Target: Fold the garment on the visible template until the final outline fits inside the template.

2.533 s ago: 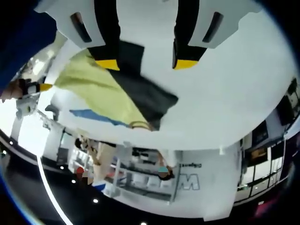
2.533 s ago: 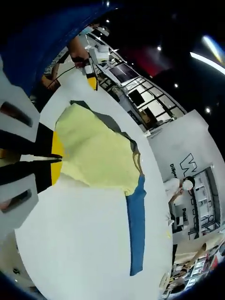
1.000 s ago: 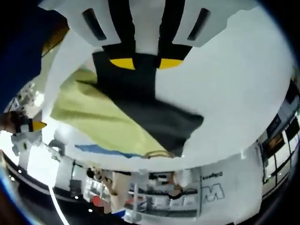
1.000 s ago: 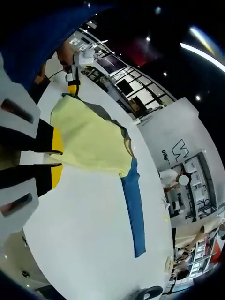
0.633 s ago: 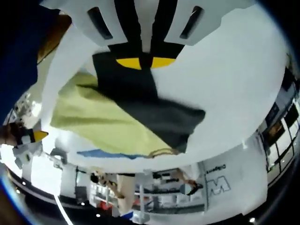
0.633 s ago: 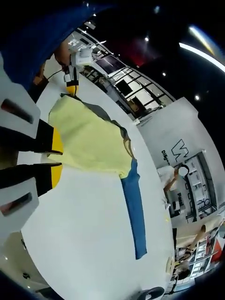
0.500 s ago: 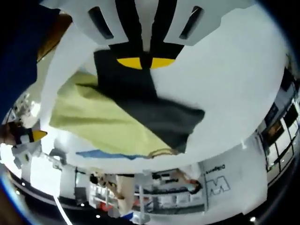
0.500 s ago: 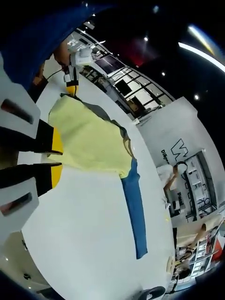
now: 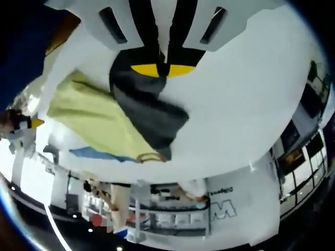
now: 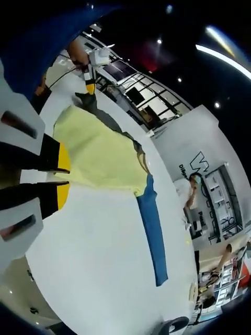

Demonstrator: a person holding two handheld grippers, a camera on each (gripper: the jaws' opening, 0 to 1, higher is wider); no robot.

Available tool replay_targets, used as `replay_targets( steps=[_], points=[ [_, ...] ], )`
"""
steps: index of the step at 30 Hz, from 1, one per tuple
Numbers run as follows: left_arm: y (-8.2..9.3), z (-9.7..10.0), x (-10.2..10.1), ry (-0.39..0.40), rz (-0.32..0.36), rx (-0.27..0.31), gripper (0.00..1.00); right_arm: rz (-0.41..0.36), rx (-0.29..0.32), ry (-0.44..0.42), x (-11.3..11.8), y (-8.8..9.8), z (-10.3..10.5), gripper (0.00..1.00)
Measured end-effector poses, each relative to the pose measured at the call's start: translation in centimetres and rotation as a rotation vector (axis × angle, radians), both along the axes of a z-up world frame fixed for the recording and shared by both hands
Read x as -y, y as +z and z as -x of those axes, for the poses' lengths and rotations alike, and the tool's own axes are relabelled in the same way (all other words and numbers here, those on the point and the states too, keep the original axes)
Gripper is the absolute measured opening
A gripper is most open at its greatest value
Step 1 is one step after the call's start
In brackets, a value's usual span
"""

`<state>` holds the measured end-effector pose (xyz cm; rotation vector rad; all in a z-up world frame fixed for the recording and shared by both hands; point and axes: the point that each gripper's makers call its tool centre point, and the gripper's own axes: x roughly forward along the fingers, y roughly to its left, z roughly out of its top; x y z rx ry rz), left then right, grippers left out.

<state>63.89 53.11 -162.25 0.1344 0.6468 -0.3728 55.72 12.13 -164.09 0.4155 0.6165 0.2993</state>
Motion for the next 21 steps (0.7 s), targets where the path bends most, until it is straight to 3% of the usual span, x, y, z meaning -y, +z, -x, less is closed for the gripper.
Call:
replay_targets(
  steps=[5,10,11,17,18,21],
  points=[
    [0.8,-0.7,-5.1,0.071,-0.033,0.001,0.02,-0.007,0.002,-0.003,-0.1,0.1,-0.3,0.0],
    [1.2,-0.8,-5.8,0.084,-0.038,-0.001,0.02,-0.005,0.001,-0.003,-0.1,0.1,-0.3,0.01],
    [2.0,-1.4,-7.7,0.1,-0.03,0.001,0.02,-0.003,-0.001,0.0,-0.5,0.0,-0.5,0.01],
    [2.6,-2.6,-9.1,0.117,0.006,-0.012,0.02,-0.003,-0.008,0.0,-1.1,-0.1,-0.4,0.01],
    [2.4,-3.1,-10.3,0.119,0.008,-0.017,0.02,-0.003,-0.009,-0.003,-1.1,-0.1,-0.3,0.01],
    [2.4,-3.3,-11.1,0.121,0.001,-0.03,0.02,-0.005,-0.011,-0.012,-1.0,-0.2,-0.2,0.0]
  ],
)
